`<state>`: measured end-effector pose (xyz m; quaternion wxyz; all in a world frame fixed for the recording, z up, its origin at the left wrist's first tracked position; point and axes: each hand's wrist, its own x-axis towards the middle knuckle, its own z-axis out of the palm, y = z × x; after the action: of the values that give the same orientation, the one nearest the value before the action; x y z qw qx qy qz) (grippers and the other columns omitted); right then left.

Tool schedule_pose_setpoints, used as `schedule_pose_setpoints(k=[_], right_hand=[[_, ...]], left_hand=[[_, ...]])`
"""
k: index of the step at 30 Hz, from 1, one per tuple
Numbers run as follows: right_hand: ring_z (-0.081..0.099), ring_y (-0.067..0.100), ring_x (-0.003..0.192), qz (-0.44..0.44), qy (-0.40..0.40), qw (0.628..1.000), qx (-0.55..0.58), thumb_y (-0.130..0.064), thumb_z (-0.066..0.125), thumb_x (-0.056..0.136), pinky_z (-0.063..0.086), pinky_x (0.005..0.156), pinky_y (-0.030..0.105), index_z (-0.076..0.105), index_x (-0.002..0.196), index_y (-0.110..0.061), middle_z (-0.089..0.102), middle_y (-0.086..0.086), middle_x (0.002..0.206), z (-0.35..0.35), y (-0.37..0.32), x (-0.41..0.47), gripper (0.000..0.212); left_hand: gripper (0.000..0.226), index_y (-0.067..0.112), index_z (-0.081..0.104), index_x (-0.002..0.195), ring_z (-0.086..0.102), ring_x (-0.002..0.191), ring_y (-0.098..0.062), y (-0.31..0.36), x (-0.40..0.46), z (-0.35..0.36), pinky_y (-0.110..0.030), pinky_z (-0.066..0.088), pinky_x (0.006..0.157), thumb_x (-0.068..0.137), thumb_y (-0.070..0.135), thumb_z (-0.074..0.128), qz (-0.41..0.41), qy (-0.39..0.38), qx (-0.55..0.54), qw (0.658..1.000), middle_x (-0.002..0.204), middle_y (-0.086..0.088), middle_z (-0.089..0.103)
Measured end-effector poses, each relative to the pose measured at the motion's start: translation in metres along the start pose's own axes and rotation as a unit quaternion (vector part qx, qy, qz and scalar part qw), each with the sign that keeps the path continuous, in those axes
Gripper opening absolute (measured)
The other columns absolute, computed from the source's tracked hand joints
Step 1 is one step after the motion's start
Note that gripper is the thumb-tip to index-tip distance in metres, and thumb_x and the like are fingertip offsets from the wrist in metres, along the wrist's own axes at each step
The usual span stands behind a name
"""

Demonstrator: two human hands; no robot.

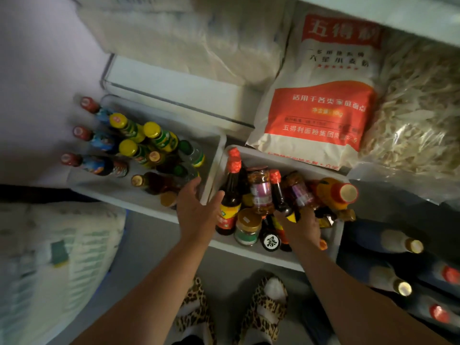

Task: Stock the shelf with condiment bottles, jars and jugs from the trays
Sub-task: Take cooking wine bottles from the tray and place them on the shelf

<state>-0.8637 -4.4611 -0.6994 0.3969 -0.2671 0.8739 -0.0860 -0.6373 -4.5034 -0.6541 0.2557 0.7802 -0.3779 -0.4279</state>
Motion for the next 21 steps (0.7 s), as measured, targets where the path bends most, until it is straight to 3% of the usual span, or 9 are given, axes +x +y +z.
schedule_pose_setpoints(k=[2, 4, 7, 11, 15, 18, 21], right_hand=[[0.058, 0.028, 0.113, -0.043, -0.021, 0.999, -0.008, -0.059, 0.076, 0.072, 0.05, 0.089, 0.042, 0.054, 0.129, -0.02, 0.061, 0.004, 0.122, 0.022, -0.021, -0.011, 0.073], [0.06, 0.023, 0.11, -0.077, -0.047, 0.996, 0.003, -0.057, 0.077, 0.071, 0.053, 0.084, 0.038, 0.055, 0.129, -0.025, 0.061, 0.0, 0.122, 0.044, -0.042, -0.023, 0.07], [0.052, 0.02, 0.126, -0.127, -0.109, 0.986, 0.015, -0.05, 0.078, 0.078, 0.048, 0.101, 0.041, 0.046, 0.143, -0.029, 0.055, -0.004, 0.137, 0.078, -0.065, -0.039, 0.076], [0.051, 0.015, 0.129, -0.171, -0.185, 0.968, 0.028, -0.047, 0.082, 0.076, 0.044, 0.103, 0.033, 0.047, 0.142, -0.033, 0.055, -0.008, 0.139, 0.116, -0.08, -0.047, 0.076], [0.048, 0.011, 0.13, -0.202, -0.22, 0.954, 0.022, -0.043, 0.083, 0.076, 0.039, 0.094, 0.026, 0.046, 0.141, -0.038, 0.052, -0.009, 0.136, 0.147, -0.088, -0.047, 0.075], [0.045, 0.015, 0.133, -0.216, -0.24, 0.947, 0.013, -0.039, 0.084, 0.076, 0.037, 0.096, 0.028, 0.046, 0.141, -0.039, 0.05, -0.005, 0.143, 0.161, -0.088, -0.042, 0.075], [0.046, 0.016, 0.134, -0.23, -0.242, 0.943, 0.002, -0.038, 0.084, 0.076, 0.038, 0.1, 0.032, 0.048, 0.14, -0.04, 0.052, -0.005, 0.143, 0.166, -0.087, -0.037, 0.073]], left_hand=[[0.05, 0.027, 0.056, 0.128, 0.056, 0.117, -0.012, -0.008, 0.001, -0.022, -0.028, 0.045, 0.093, 0.083, 0.035, 0.076, 0.027, 0.028, -0.026, 0.999, 0.127, 0.006, 0.056], [0.047, 0.026, 0.058, 0.126, 0.057, 0.106, -0.002, -0.021, 0.004, -0.047, -0.023, 0.05, 0.091, 0.083, 0.028, 0.078, 0.049, 0.063, -0.064, 0.995, 0.122, 0.007, 0.055], [0.05, 0.028, 0.059, 0.125, 0.054, 0.108, 0.001, -0.054, 0.018, -0.077, -0.026, 0.05, 0.092, 0.08, 0.034, 0.081, 0.046, 0.082, -0.081, 0.992, 0.121, 0.01, 0.053], [0.06, 0.047, 0.055, 0.123, 0.054, 0.119, 0.0, -0.093, 0.043, -0.097, -0.026, 0.046, 0.097, 0.07, 0.052, 0.082, 0.031, -0.006, -0.087, 0.996, 0.132, 0.01, 0.058], [0.072, 0.032, 0.052, 0.14, 0.051, 0.127, -0.002, -0.107, 0.069, -0.097, -0.017, 0.04, 0.099, 0.075, 0.035, 0.084, 0.04, -0.126, -0.073, 0.989, 0.138, 0.007, 0.057], [0.076, 0.039, 0.055, 0.135, 0.053, 0.127, -0.005, -0.107, 0.083, -0.093, -0.026, 0.043, 0.105, 0.065, 0.042, 0.084, 0.044, -0.193, -0.089, 0.976, 0.136, 0.007, 0.06], [0.065, 0.037, 0.06, 0.132, 0.052, 0.127, -0.004, -0.108, 0.091, -0.093, -0.031, 0.042, 0.111, 0.074, 0.023, 0.085, 0.054, -0.231, -0.088, 0.967, 0.135, 0.011, 0.06]])
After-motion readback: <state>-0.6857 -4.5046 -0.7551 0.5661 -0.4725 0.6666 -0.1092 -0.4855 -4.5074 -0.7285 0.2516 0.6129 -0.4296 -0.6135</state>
